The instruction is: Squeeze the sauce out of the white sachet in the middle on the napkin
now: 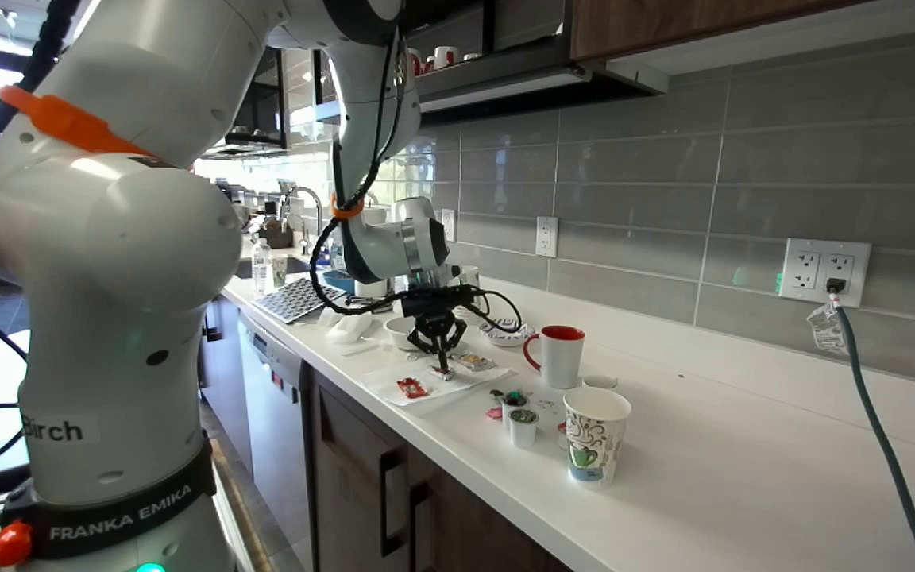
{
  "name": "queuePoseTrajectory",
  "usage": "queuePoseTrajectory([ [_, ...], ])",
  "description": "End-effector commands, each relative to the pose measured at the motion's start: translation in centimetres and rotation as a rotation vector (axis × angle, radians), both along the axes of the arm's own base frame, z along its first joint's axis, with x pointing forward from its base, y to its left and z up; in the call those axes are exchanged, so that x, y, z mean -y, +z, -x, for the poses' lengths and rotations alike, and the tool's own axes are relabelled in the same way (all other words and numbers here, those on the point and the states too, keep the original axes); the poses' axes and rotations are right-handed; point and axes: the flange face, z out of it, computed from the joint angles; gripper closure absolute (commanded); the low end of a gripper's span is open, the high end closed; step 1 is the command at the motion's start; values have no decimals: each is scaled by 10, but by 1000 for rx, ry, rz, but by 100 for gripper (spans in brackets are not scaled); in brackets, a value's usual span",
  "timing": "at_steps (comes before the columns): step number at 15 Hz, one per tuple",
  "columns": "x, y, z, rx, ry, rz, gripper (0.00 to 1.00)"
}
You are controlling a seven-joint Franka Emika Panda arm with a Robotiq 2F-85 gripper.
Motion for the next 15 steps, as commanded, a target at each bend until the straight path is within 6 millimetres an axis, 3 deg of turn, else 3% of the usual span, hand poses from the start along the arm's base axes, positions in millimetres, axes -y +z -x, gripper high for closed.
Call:
queuePoseTrajectory([
  [1,2,-6,6,-19,-30,-4,100],
  [8,2,-7,3,6,-67,-30,100],
  [15,-2,-29,7,-23,-77,-48,100],
])
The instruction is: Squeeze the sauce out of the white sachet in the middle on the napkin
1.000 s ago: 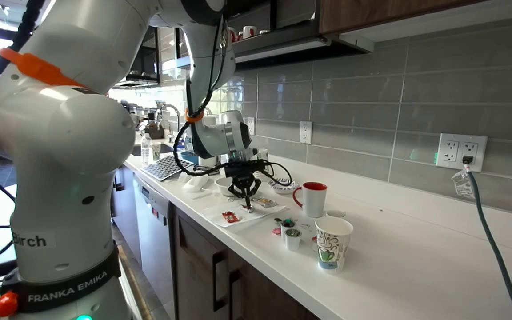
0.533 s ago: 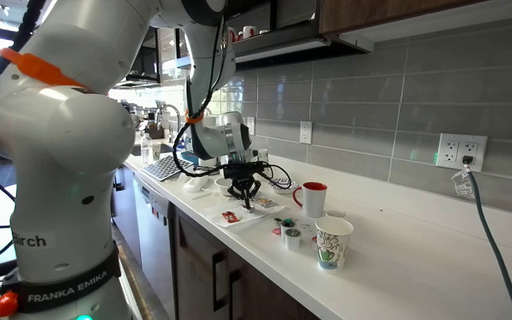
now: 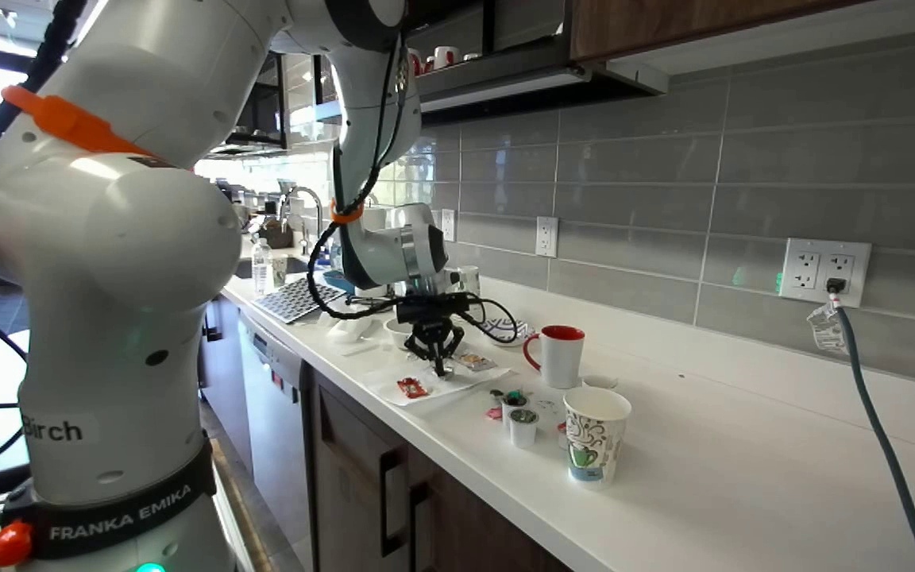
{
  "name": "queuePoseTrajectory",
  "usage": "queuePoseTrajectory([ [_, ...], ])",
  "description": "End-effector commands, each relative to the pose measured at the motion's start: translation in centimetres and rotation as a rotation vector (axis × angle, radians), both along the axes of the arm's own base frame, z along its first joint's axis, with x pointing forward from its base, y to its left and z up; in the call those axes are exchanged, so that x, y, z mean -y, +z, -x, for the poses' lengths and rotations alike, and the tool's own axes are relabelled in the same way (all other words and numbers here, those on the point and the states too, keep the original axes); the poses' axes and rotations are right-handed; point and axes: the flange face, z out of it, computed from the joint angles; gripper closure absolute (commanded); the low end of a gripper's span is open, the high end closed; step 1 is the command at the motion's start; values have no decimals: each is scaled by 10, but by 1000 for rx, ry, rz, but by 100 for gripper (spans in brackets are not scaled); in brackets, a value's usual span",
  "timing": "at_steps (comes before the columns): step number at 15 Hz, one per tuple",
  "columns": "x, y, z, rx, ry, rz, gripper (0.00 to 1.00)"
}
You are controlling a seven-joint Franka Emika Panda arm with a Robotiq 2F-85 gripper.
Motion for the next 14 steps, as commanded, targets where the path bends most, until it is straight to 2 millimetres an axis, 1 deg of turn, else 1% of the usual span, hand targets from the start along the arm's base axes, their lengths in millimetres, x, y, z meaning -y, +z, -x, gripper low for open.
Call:
queuePoseTrajectory([
  [1,-3,-18,0,-1,-33,-44,100],
  [8,-8,-15,-5,16,-48,-57,100],
  [10,-6,-14,-5,10,-46,-34,100],
  [14,3,-18,0,-18,-58,-9,100],
])
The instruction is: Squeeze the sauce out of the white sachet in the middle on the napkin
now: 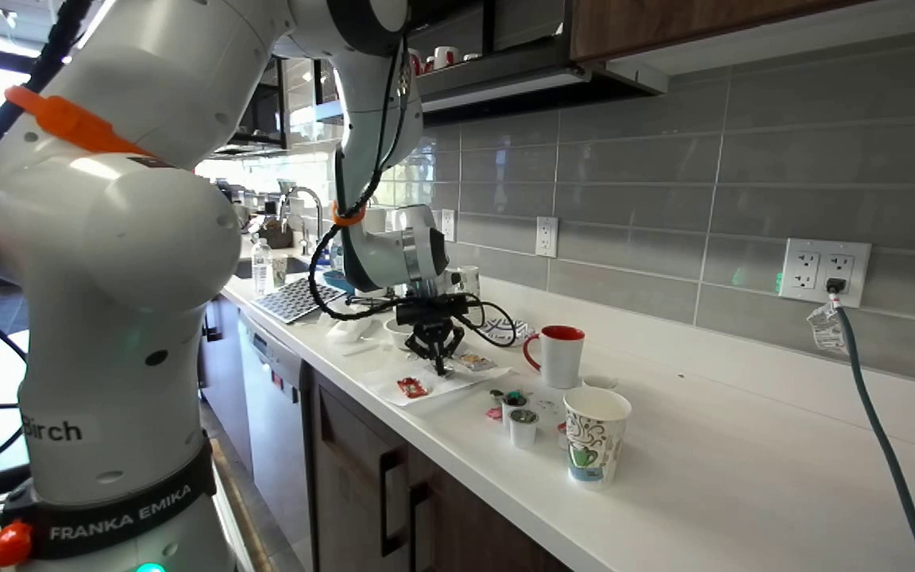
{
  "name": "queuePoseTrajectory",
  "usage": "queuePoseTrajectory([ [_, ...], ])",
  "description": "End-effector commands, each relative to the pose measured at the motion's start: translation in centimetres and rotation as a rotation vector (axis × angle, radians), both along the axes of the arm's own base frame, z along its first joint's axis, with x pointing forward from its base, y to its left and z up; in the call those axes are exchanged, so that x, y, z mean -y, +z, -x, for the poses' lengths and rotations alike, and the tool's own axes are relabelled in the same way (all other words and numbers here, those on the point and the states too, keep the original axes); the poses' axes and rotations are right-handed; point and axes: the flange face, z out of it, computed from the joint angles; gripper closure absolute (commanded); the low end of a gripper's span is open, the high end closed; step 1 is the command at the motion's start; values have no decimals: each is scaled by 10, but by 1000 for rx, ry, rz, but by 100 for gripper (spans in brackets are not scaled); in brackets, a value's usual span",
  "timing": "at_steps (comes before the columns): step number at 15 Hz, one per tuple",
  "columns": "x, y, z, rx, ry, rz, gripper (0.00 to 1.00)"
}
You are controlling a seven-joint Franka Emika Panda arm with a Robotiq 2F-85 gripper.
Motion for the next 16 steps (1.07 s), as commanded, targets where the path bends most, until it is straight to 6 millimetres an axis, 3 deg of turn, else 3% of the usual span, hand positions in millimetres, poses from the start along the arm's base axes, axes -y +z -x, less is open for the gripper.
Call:
queuePoseTrajectory([
  [1,7,-17,5,-40,-28,29,100],
  [8,23,-11,12,-68,-56,83,100],
  [16,22,10,7,-30,-51,98,100],
])
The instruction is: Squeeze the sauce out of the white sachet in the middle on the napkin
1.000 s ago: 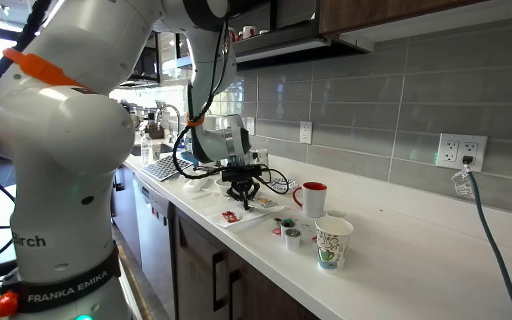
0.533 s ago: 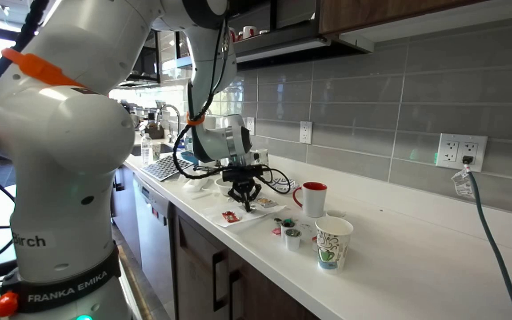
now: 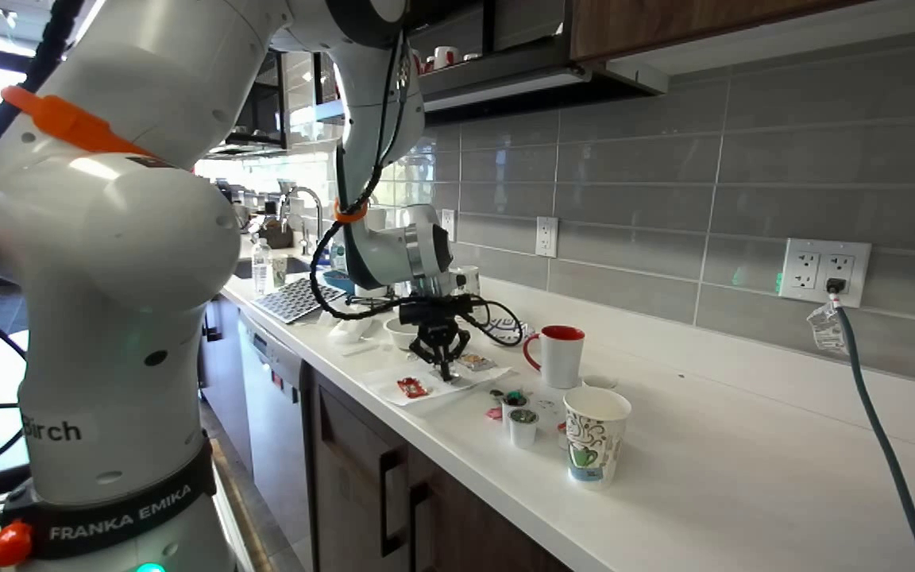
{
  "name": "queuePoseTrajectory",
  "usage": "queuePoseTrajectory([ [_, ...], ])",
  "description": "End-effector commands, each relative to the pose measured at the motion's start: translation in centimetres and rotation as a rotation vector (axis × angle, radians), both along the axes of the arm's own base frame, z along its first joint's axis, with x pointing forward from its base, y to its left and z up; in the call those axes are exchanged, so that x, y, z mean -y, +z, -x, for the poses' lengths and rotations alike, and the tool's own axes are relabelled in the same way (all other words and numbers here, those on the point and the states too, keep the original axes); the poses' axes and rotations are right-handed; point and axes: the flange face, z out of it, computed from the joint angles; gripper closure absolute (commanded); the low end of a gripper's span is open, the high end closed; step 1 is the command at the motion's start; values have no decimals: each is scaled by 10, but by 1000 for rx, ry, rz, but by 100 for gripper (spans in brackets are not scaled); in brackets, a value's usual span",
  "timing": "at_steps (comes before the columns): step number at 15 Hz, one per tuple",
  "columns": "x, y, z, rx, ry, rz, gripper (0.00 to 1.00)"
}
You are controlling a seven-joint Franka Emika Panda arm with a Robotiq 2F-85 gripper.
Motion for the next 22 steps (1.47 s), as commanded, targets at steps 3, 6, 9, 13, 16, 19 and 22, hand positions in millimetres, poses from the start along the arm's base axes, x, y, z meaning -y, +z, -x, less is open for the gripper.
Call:
queuePoseTrajectory([
  [3,4,19,4,18,-18,43,100],
  [6,5,25,2,26,-21,46,100],
  [9,6,21,0,39,-30,29,100],
  [13,10,14,2,36,-45,30,100],
  [16,11,8,3,45,-51,11,100],
  [19,10,7,2,71,-58,-16,100],
  [22,12,5,-1,88,-63,-27,100],
])
